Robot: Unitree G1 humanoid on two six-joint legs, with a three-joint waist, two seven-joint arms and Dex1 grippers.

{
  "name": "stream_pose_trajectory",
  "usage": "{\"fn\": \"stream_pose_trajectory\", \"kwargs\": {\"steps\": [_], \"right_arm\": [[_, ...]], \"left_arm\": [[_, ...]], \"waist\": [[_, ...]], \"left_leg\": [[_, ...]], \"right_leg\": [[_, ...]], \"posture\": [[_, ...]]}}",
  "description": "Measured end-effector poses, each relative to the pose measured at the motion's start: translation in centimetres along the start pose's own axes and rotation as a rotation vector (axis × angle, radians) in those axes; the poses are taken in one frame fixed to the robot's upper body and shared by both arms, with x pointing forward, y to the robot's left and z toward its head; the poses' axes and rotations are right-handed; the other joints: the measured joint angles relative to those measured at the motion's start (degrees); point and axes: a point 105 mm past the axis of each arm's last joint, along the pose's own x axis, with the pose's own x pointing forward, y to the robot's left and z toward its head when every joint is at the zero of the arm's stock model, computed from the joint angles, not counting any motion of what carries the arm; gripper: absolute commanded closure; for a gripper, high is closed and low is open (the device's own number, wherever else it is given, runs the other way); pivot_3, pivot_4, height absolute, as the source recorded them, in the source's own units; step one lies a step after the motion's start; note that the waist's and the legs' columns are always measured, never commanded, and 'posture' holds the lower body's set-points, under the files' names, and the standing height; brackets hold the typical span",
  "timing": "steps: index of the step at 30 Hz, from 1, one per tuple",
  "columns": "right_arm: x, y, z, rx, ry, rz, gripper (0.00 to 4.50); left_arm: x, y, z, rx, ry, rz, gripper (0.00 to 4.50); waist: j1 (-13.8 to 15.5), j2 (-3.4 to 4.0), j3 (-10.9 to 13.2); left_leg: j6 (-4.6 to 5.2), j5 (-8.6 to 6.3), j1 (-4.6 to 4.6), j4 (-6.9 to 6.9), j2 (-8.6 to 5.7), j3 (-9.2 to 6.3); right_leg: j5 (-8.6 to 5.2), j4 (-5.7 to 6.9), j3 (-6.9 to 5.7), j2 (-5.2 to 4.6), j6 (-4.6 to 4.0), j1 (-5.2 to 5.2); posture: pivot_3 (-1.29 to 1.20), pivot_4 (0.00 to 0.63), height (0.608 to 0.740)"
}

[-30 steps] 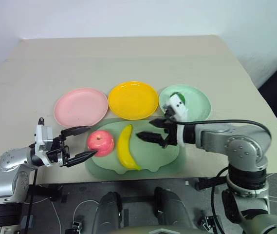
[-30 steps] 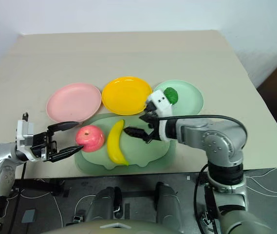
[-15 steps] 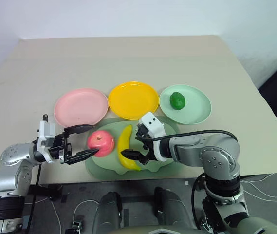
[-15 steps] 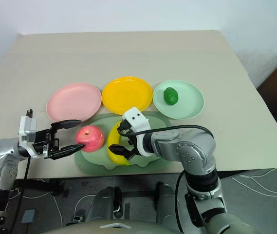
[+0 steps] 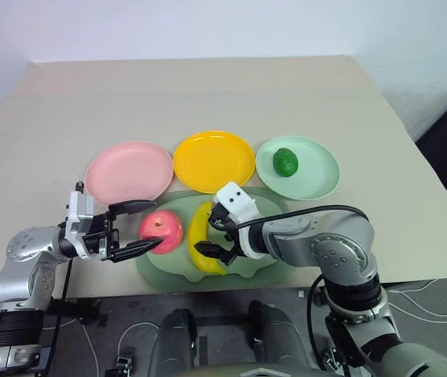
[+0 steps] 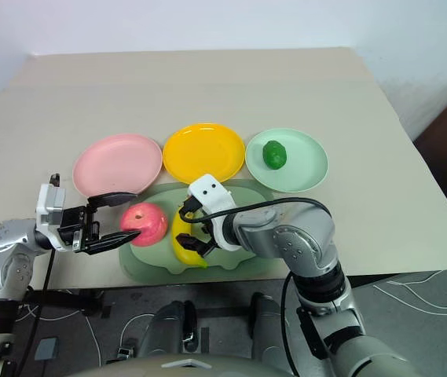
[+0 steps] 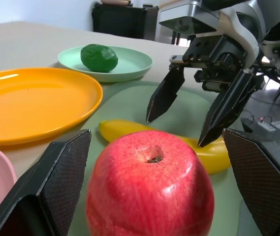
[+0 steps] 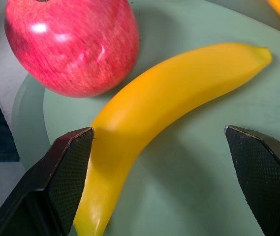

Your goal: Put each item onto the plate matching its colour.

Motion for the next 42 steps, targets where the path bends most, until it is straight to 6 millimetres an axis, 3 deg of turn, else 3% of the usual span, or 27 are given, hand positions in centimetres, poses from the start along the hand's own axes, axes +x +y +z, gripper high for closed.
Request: {"fn": "stream_pose_trajectory", "kwargs": {"steps": [19, 27, 28, 37, 42], "right_arm": [[0.8, -0.3, -0.3, -0.039, 0.056, -0.072, 0.02], [-0.2, -2.7, -1.0, -0.049, 0.088, -0.152, 2.62], [-0.3, -2.9, -1.1, -0.050, 0.089, -0.154, 2.77], [-3.5, -4.3, -2.4, -0.016, 0.138, -0.026, 2.77], [-5.6, -3.4, -2.4, 0.017, 0.134, 0.149, 2.77]], "left_arm": [[0.5, 0.1, 0.4, -0.001, 0.030, -0.042, 0.00], [0.7, 0.3, 0.3, -0.001, 0.025, -0.044, 0.00], [0.8, 0.3, 0.3, 0.000, 0.024, -0.043, 0.00], [1.1, 0.5, 0.1, 0.007, 0.009, -0.038, 0.00], [1.1, 0.7, 0.1, 0.014, 0.003, -0.034, 0.00]], "waist": [[0.0, -0.01, 0.0], [0.1, -0.02, 0.0], [0.1, -0.02, 0.0], [0.2, -0.02, 0.0], [-0.1, -0.05, 0.0]], "left_leg": [[0.00, 0.00, -0.04, 0.00, 0.00, 0.00], [0.00, 0.00, -0.04, 0.01, 0.00, 0.00], [0.00, 0.00, -0.04, 0.01, 0.00, 0.00], [0.00, 0.00, -0.07, 0.01, 0.00, 0.01], [0.00, 0.00, -0.07, -0.01, 0.00, -0.02]], "right_leg": [[0.00, -0.03, 0.00, 0.00, 0.00, 0.00], [-0.01, -0.06, 0.00, -0.01, 0.01, 0.01], [-0.01, -0.05, 0.00, -0.01, 0.01, 0.01], [-0.04, -0.14, 0.00, -0.01, 0.06, 0.01], [-0.06, -0.11, 0.00, 0.01, 0.09, -0.05]], "posture": [[0.00, 0.150, 0.684], [0.00, 0.150, 0.684], [0.00, 0.150, 0.684], [0.00, 0.150, 0.684], [0.00, 0.150, 0.684]]}}
